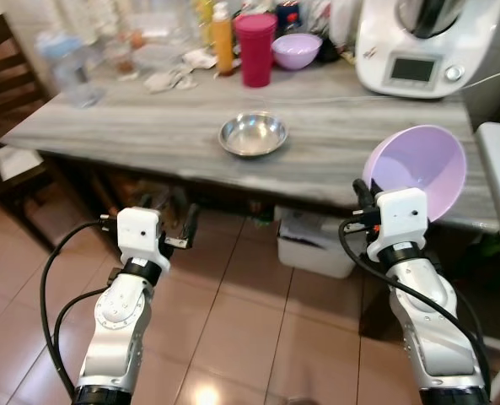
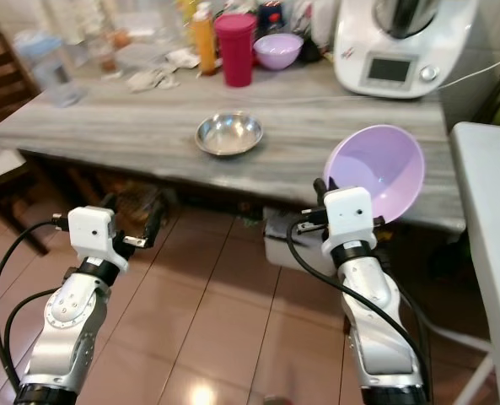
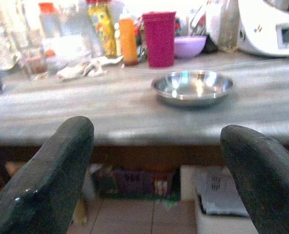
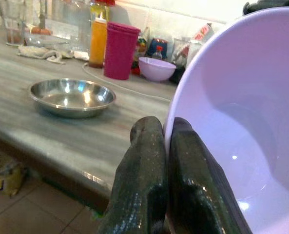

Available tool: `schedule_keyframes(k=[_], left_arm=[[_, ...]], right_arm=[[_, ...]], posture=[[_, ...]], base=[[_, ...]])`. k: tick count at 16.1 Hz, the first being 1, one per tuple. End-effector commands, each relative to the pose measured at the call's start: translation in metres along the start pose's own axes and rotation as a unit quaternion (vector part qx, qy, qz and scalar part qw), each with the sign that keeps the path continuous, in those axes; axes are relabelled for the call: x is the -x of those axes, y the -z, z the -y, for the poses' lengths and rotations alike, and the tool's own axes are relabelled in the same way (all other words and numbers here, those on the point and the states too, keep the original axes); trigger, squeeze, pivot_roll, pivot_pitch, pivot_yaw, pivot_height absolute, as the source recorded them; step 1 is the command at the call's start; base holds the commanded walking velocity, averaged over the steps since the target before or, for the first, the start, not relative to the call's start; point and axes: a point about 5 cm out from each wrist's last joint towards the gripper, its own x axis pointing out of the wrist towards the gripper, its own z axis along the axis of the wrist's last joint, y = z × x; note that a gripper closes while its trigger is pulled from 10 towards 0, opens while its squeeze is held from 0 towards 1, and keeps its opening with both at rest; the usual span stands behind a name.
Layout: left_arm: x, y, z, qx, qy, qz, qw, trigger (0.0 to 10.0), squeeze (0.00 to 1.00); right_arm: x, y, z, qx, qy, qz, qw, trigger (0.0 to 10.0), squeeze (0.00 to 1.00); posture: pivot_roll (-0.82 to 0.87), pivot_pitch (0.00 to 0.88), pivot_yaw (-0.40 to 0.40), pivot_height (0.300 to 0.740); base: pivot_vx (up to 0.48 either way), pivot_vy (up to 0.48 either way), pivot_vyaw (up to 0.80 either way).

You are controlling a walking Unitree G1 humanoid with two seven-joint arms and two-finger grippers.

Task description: Setting the table

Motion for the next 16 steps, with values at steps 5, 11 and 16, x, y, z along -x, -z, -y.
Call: schedule_keyframes(k=[5, 11, 16], left_arm=[[-0.001, -0.002, -0.006, -0.001, -0.01, 0.002, 1.0, 10.0, 0.0], [-0.004, -0.009, 0.003, 0.006, 0.011, 0.017, 1.0, 10.0, 0.0], [-0.003, -0.007, 0.008, 0.009, 0.021, 0.012, 1.0, 10.0, 0.0]], right_arm=[[-0.005, -0.009, -0.007, 0.002, -0.017, 0.021, 1.0, 10.0, 0.0], [-0.011, -0.02, -0.005, 0.012, -0.023, 0.042, 0.999, 10.0, 0.0], [-0.012, -0.02, -0.005, 0.014, -0.024, 0.041, 0.999, 10.0, 0.0]], posture=[[-0.2, 0.091, 0.037, 0.74], [-0.2, 0.089, 0.027, 0.74], [-0.2, 0.089, 0.023, 0.74]], base=[[0.385, 0.0, 0.0], [0.387, 0.0, 0.0], [0.382, 0.0, 0.0]])
